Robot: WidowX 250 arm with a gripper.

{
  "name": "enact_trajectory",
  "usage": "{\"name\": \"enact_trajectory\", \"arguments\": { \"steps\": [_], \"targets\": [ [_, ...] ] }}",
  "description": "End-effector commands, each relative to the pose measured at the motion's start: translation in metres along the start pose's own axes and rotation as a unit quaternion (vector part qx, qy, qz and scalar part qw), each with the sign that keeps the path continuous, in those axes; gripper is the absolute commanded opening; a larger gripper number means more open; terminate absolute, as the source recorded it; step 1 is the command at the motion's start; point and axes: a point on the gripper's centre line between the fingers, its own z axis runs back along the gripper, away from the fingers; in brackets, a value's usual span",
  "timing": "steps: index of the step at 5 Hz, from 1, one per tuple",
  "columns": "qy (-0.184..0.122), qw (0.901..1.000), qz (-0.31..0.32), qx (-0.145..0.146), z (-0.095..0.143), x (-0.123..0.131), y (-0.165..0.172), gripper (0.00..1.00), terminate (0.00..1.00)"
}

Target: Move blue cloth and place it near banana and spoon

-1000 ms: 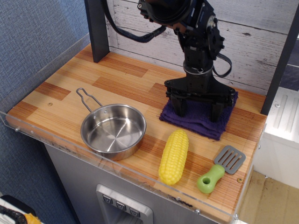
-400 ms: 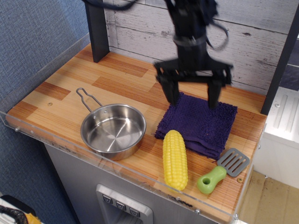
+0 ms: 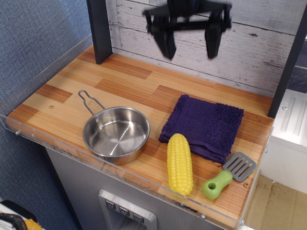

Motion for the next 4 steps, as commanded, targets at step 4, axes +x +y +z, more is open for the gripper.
{"name": "enact_trajectory", "arguments": {
  "steps": [4],
  "targets": [
    [0.101,0.9809,-0.162,0.038,0.055,0.001,0.010,1.00,0.00]
  ]
}}
